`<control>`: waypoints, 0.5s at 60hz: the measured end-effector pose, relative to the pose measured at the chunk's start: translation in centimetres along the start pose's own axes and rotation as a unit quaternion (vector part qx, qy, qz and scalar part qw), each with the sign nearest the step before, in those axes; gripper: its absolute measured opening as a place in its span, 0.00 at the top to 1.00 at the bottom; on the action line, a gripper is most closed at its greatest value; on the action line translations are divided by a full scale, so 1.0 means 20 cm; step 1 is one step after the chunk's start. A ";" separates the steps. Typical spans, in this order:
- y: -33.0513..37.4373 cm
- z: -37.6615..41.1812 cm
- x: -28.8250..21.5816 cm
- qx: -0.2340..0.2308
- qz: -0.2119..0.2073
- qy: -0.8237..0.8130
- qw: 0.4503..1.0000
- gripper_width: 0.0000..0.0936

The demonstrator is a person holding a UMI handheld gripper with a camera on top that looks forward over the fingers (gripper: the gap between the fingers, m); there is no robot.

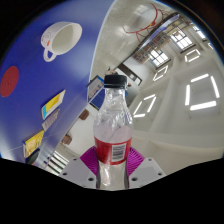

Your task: Pour water

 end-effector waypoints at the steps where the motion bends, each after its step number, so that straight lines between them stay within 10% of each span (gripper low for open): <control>1: -0.01 -0.01 -0.07 -0.002 -0.009 0.011 1.000 0.66; 14: -0.11 0.10 -0.56 -0.029 -0.055 0.086 0.994 0.67; 30: -0.09 -0.05 -0.14 -0.023 -0.003 -0.107 0.994 0.66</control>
Point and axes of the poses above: the point between the fingertips, and its own axes, seen from behind it with the camera up: z to the left, x down, y backward, against the way the camera looks, the point moved 2 cm from there along y, backward, against the way the camera looks, and after that the axes turned 15 degrees about y, right-handed, at the moved point
